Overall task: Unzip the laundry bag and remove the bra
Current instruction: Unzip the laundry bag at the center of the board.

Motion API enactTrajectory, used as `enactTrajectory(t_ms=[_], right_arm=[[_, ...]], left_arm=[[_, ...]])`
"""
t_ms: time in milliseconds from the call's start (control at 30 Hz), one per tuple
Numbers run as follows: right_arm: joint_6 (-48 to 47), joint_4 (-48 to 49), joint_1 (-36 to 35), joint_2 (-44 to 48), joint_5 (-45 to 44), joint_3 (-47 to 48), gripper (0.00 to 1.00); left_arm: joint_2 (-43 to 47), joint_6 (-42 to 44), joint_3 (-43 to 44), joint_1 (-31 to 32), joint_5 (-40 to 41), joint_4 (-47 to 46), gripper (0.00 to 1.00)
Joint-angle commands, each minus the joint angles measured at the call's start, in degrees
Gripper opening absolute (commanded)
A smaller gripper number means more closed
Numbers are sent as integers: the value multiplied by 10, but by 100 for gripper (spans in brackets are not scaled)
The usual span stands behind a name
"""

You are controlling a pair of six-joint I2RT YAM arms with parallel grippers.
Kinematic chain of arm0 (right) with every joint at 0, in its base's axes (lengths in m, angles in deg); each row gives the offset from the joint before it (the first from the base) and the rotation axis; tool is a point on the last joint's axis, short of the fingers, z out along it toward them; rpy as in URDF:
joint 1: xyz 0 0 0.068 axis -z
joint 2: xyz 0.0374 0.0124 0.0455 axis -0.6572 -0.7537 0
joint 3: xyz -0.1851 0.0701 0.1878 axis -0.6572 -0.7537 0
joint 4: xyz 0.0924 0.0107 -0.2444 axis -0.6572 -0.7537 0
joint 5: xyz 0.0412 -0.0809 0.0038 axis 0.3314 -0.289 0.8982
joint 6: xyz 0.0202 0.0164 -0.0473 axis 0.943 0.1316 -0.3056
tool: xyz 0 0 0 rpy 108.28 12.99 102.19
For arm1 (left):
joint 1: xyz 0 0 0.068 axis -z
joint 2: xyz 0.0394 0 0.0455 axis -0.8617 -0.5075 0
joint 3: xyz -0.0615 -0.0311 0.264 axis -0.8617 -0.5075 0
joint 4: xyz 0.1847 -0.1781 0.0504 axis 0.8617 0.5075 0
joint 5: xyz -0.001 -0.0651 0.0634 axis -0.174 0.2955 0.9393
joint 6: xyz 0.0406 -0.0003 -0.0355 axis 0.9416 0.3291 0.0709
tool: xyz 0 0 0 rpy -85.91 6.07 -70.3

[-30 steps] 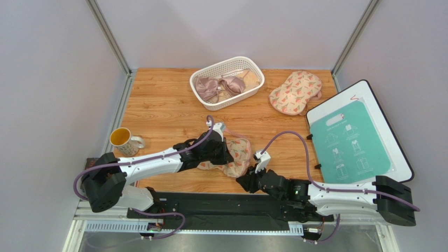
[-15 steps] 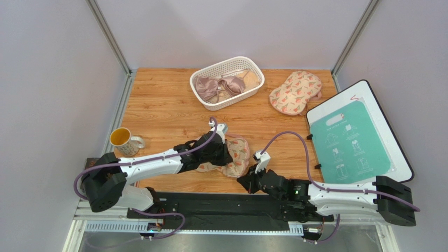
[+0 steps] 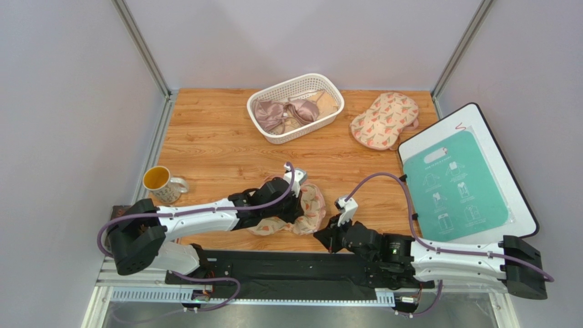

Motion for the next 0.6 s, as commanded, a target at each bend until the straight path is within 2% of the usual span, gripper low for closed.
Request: enactTrajectory(t_ms=[0,33,67,100,167,200,300,400,500,567], right_arm=[[-4,-32,0,4,-20,9,0],[-4,-31,0,0,-20,11,0],[-3,-31,0,-6,-22,16,0],[-1,-31,1,-14,-22,19,0],[0,-32,3,-19,-20,24,0],[2,-32,4,-19,-18,29,0],[6,-42,8,-15,-17,37,0],[10,-44,12,-13,-15,40,0],[13,-42,18,-14,-9,40,0],[17,-43,22,-15,-3,39,0]], left_arm=[[2,76,-5,11,-2,-1,1],[8,77,0,12,-10,-2,7],[14,76,3,14,-10,0,18],[28,80,5,15,-10,1,50],[49,87,9,22,-3,10,73],[72,95,9,23,2,15,99],[125,119,0,30,23,38,100],[180,147,-43,45,23,17,100],[204,160,-107,53,-22,-40,97],[197,163,-119,55,-41,-73,95]])
